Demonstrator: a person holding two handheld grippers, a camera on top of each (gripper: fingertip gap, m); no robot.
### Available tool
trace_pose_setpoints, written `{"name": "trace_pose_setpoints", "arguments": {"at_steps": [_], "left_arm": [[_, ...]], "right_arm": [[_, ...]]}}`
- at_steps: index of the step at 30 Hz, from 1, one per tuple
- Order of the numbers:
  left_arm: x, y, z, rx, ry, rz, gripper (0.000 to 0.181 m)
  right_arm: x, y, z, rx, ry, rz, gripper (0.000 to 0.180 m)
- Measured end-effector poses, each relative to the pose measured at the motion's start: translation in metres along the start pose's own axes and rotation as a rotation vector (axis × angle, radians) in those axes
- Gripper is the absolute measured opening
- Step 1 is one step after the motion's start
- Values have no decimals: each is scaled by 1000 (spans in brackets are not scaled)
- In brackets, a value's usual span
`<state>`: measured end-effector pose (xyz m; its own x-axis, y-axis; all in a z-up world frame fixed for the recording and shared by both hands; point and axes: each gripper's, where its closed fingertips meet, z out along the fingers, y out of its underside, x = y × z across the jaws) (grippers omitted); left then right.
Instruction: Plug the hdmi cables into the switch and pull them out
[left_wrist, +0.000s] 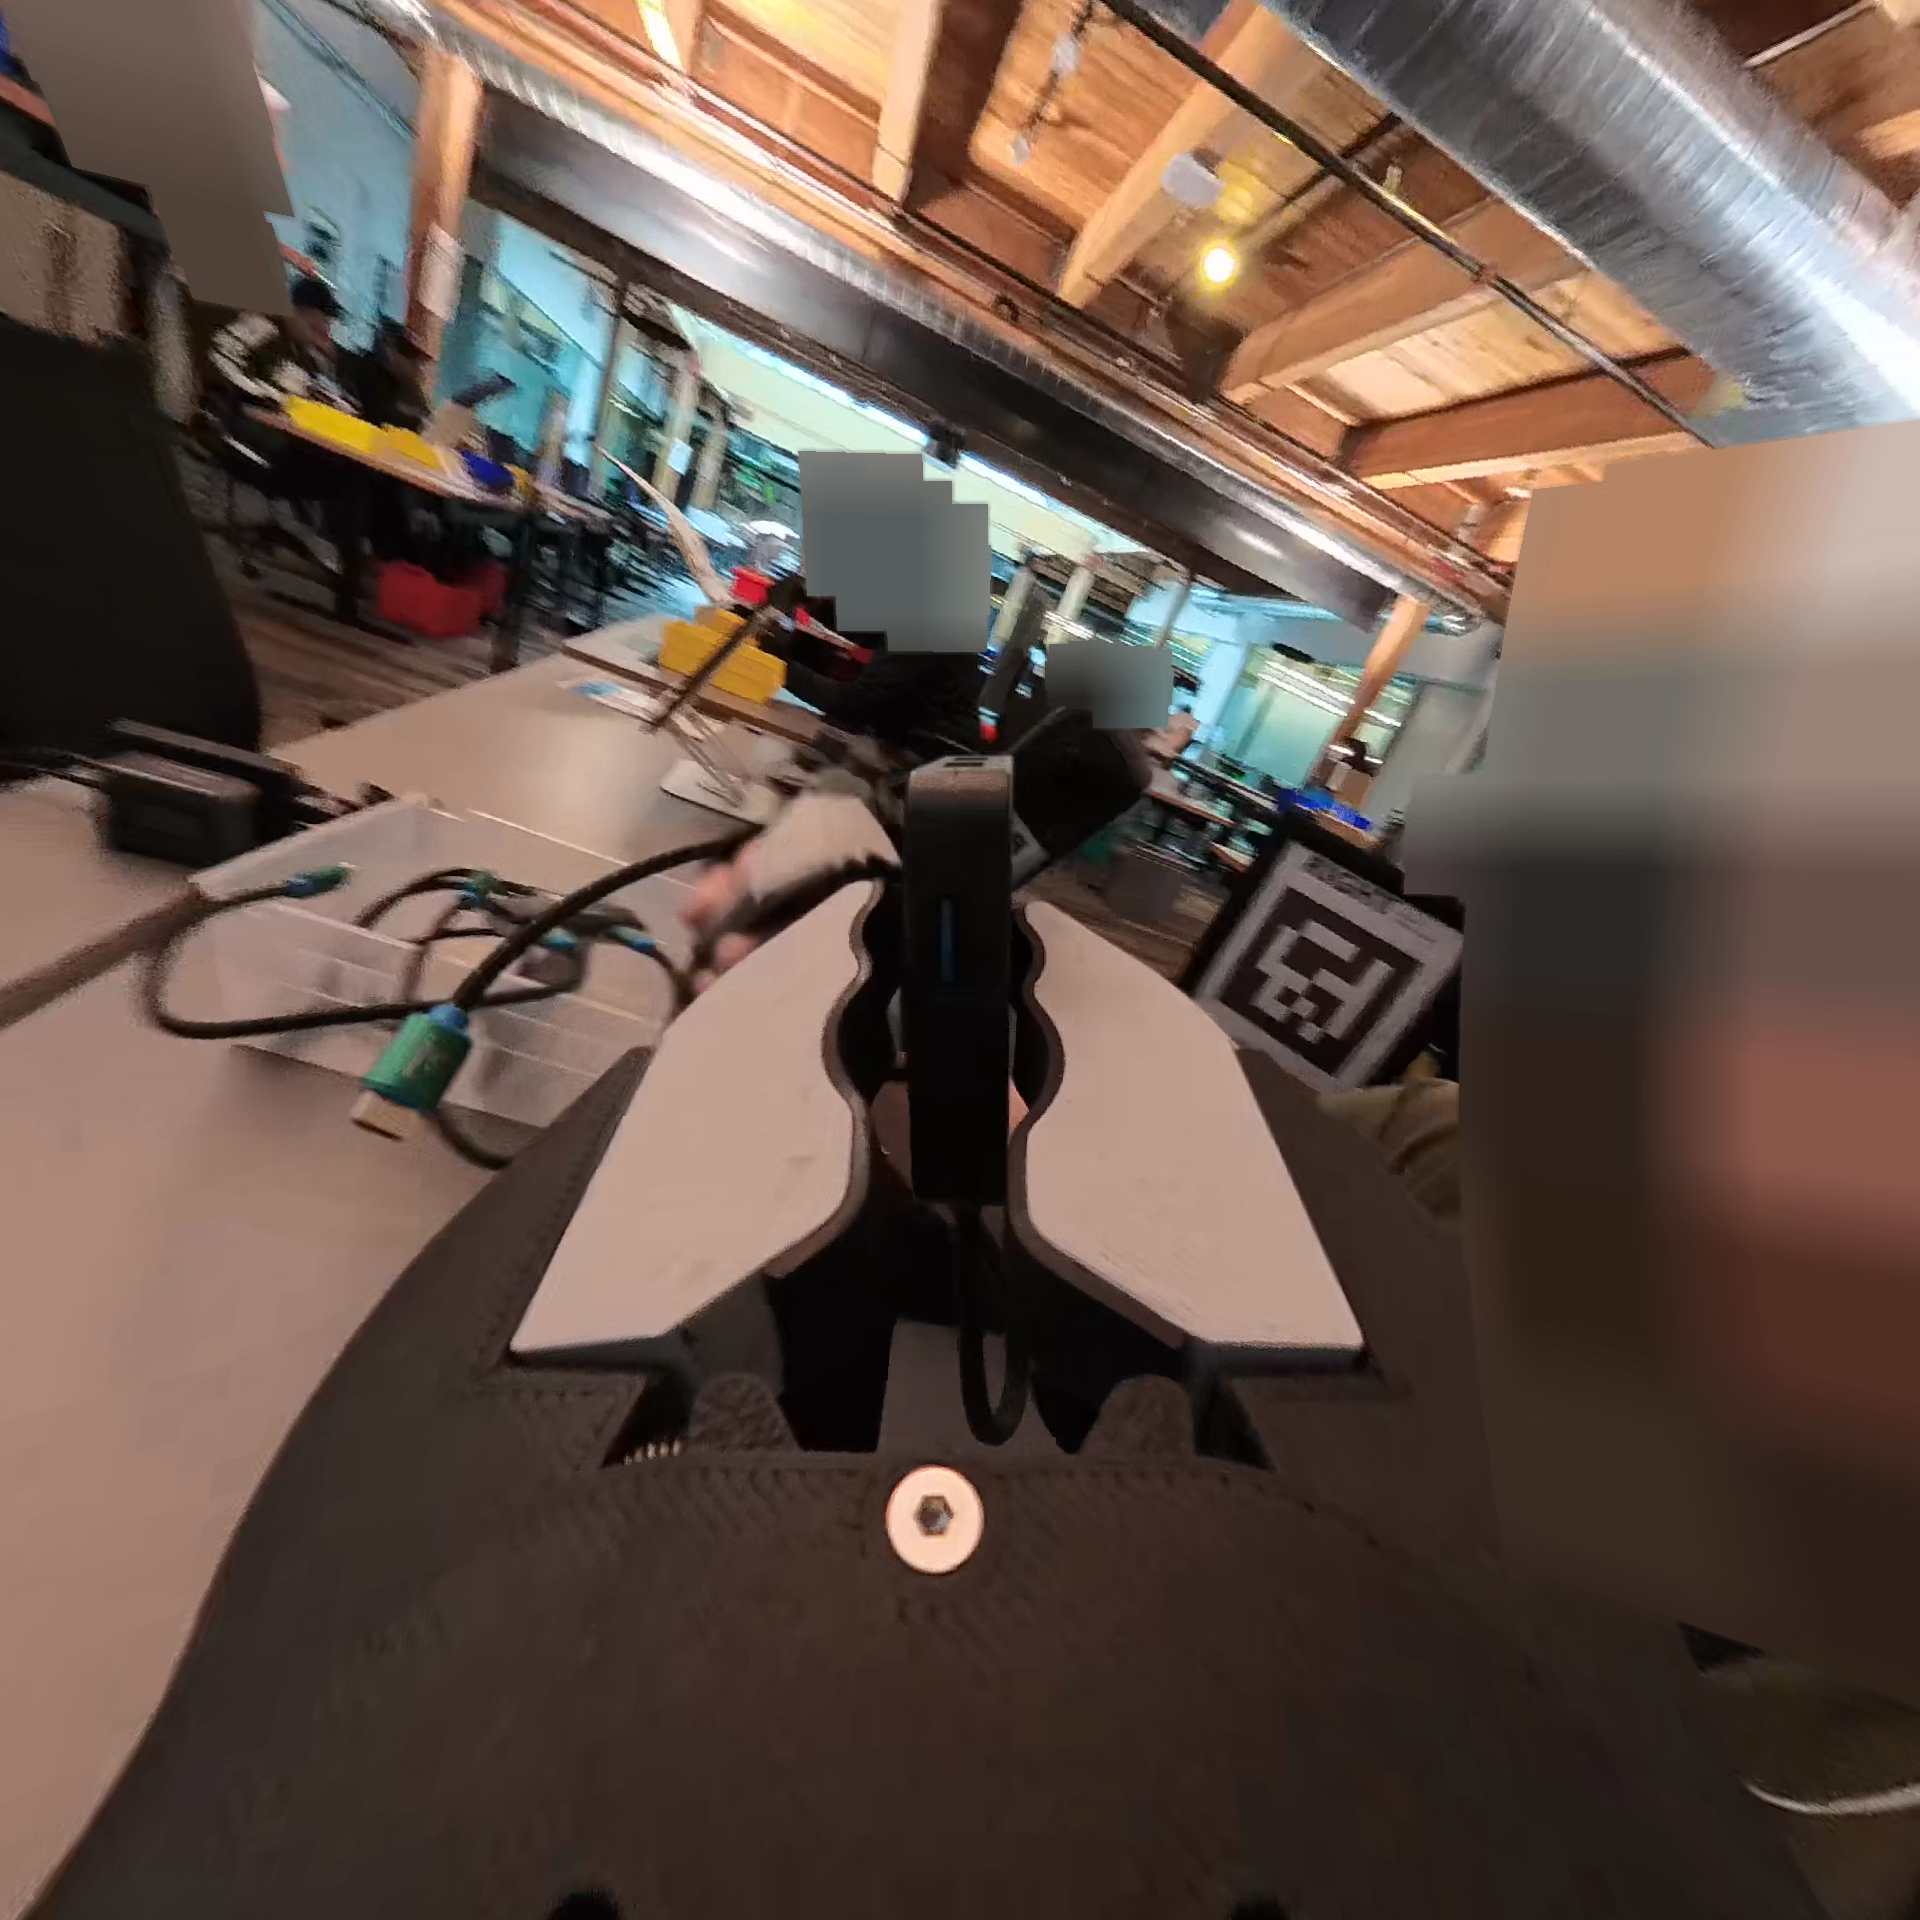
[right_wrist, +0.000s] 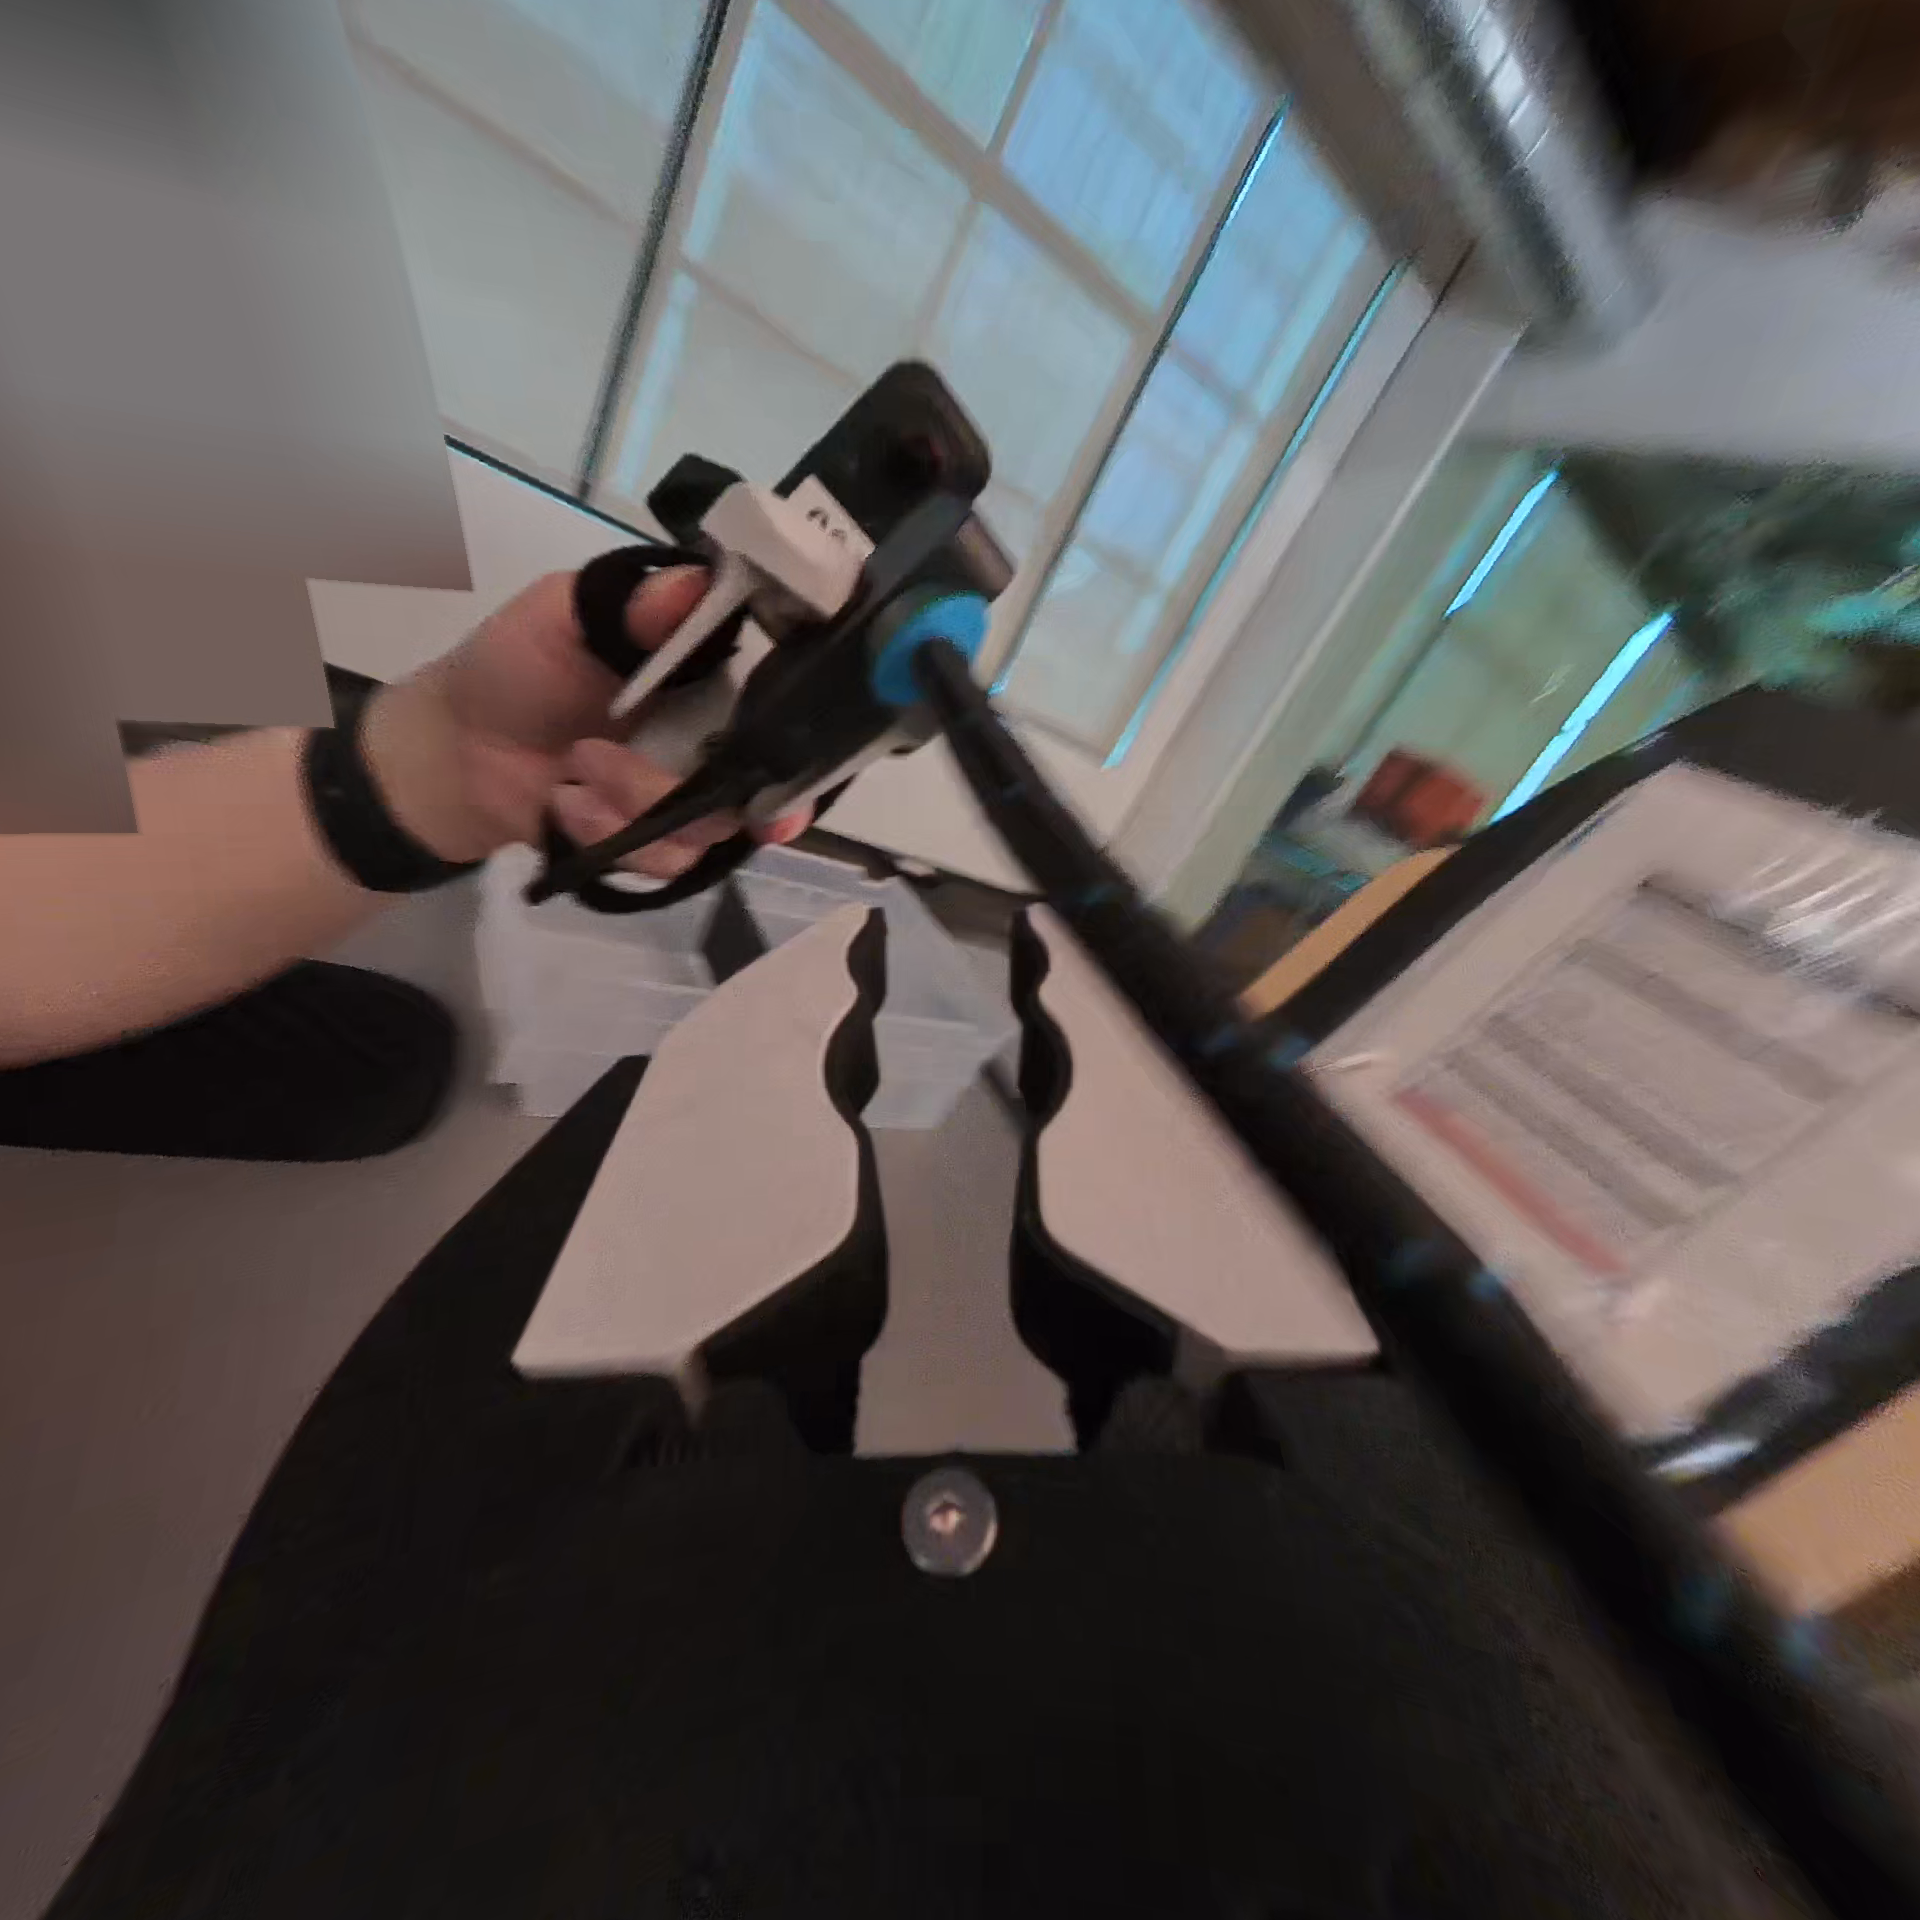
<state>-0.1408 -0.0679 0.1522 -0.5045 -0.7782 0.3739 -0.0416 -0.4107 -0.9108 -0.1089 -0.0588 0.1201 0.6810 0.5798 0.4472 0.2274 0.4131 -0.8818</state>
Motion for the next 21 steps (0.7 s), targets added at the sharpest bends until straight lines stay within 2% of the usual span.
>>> {"name": "trace_pose_setpoints", "arguments": {"at_steps": [1, 3, 5, 6, 8, 10, 12, 14, 19, 21], "left_arm": [[-4, -5, -7, 20, -29, 16, 19], [-11, -15, -22, 57, -67, 38, 19], [-22, -19, -34, 70, -128, 67, 19], [-27, -20, -39, 67, -156, 86, 19], [-35, -18, -46, 39, -207, 117, 19], [-40, -10, -46, -24, -235, 156, 19], [-41, 2, -40, -107, -241, 188, 19], [-40, 17, -32, -201, -236, 221, 19], [-34, 40, -11, -305, -164, 165, 19], [-35, 41, -8, -296, -153, 118, 19]], "right_arm": [[-6, 8, 5, -26, -51, 93, 14], [-44, 16, 11, -96, -313, 250, 11], [-75, 15, 10, -148, -483, 266, 9], [-84, 6, 10, -129, -504, 230, 8], [-86, -10, 11, -125, -437, 143, 10], [-61, -19, 12, -154, -219, 53, 14], [-34, -19, 4, -190, -48, -41, 17], [-11, -7, -3, -276, 52, -67, 26], [-11, 29, -4, -407, -3, -268, 35], [-8, 32, -2, -395, 27, -406, 22]]}}
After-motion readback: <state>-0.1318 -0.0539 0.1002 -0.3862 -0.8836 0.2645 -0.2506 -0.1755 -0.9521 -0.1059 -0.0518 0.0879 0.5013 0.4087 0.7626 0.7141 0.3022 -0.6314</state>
